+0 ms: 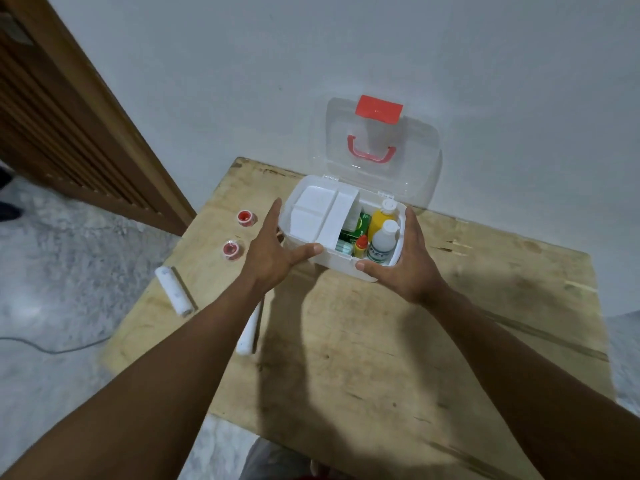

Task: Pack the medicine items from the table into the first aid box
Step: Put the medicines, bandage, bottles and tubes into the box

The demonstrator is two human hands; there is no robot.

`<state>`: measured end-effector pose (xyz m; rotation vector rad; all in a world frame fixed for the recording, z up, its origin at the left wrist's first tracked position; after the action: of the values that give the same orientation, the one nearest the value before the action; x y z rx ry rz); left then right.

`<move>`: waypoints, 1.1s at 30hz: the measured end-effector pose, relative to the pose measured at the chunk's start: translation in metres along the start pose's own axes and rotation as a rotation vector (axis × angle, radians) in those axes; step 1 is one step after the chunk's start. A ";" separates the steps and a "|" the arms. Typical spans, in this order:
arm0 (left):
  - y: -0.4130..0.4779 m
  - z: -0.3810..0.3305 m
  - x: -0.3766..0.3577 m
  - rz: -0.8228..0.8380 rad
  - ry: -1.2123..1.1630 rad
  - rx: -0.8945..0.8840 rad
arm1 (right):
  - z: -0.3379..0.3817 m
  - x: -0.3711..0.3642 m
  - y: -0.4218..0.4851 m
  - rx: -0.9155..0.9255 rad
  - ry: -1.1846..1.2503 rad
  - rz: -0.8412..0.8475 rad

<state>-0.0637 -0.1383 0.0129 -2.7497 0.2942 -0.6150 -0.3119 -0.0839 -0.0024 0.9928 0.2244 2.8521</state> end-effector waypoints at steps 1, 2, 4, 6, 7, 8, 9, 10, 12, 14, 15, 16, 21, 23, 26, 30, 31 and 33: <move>-0.010 0.003 0.002 -0.064 -0.003 0.020 | 0.001 0.001 0.000 0.004 0.008 -0.007; -0.022 0.004 0.005 -0.130 -0.003 0.028 | 0.002 0.002 0.000 0.013 0.011 -0.014; -0.048 0.009 0.010 -0.265 0.035 0.034 | 0.003 0.003 -0.001 0.038 0.019 -0.023; -0.071 0.021 0.013 -0.363 0.141 0.038 | 0.002 0.002 -0.001 0.039 0.028 -0.024; -0.080 0.029 0.015 -0.398 0.196 0.046 | 0.000 0.001 -0.001 0.029 0.037 -0.020; -0.087 0.037 0.017 -0.424 0.249 0.056 | -0.001 0.000 -0.001 0.022 0.044 -0.015; -0.094 0.042 0.021 -0.449 0.294 0.059 | -0.001 0.000 0.000 0.027 0.056 -0.009; -0.099 0.047 0.025 -0.472 0.336 0.059 | 0.000 -0.001 0.000 0.033 0.068 -0.001; -0.104 0.052 0.035 -0.498 0.417 0.067 | 0.000 0.000 0.000 0.042 0.097 0.004; -0.102 0.057 0.044 -0.489 0.484 0.115 | 0.001 0.001 0.000 0.045 0.115 0.002; -0.099 0.061 0.049 -0.484 0.513 0.146 | 0.001 0.000 -0.001 0.047 0.117 0.005; -0.097 0.065 0.052 -0.472 0.541 0.173 | 0.002 0.000 -0.001 0.045 0.117 0.008; -0.087 0.082 0.052 -0.384 0.687 0.297 | -0.002 -0.001 -0.001 0.029 0.125 0.015; -0.085 0.085 0.049 -0.370 0.739 0.353 | -0.004 -0.002 -0.001 0.017 0.132 0.016; -0.082 0.083 0.047 -0.353 0.766 0.374 | -0.006 -0.002 -0.001 0.009 0.123 0.017; -0.077 0.078 0.042 -0.303 0.817 0.347 | -0.007 -0.002 -0.001 0.007 0.090 0.016; -0.075 0.076 0.041 -0.293 0.838 0.339 | -0.007 -0.002 -0.001 0.005 0.080 0.018; -0.073 0.074 0.036 -0.256 0.869 0.317 | -0.006 -0.001 -0.001 0.007 0.075 0.019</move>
<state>0.0105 -0.0614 -0.0120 -2.0829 0.0129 -1.7363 -0.3147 -0.0838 -0.0077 0.8950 0.2336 2.9109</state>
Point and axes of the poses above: each hand's wrist, its own y-axis towards the middle knuckle, its own x-axis out of the back of the hand, z = x × y, the point moved 7 cm from there along y, towards the middle knuckle, and after that the axes turned 10 degrees about x, right-handed, at the moved point
